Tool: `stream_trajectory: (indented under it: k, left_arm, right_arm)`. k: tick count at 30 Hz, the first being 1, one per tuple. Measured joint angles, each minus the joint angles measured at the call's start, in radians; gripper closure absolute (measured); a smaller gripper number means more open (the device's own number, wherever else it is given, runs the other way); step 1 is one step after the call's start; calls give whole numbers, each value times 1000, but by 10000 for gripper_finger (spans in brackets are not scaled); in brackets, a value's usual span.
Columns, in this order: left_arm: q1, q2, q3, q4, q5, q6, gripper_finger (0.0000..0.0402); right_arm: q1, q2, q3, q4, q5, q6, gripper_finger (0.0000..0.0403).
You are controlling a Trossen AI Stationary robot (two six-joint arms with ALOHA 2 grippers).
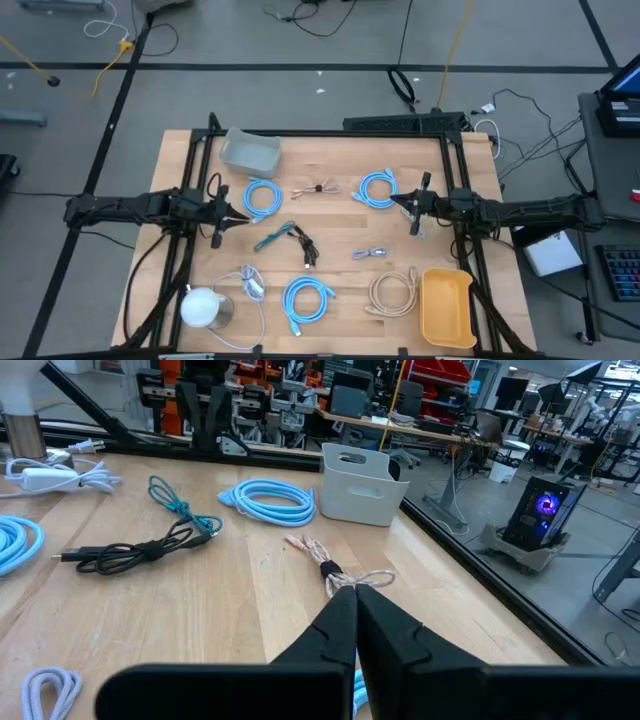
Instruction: Pick & Place USB Port
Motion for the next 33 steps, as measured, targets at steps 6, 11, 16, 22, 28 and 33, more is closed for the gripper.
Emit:
stream_trajectory:
  k: [6,11,16,22,28,33]
  left_arm:
    - [0,0,0,0,0,0,355]
    - [0,0,0,0,0,0,355]
    - [0,0,0,0,0,0,355]
    - [0,0,0,0,0,0,355]
    - [0,0,0,0,0,0,355]
    - [0,0,0,0,0,0,355]
  right_arm:
    - [0,0,0,0,0,0,403]
    - [0,0,0,0,0,0,403]
    - [0,0,0,0,0,0,403]
    - [0,0,0,0,0,0,403]
    - [-12,15,0,135,11,-15,403]
    - [-16,19,0,181,31,78,403]
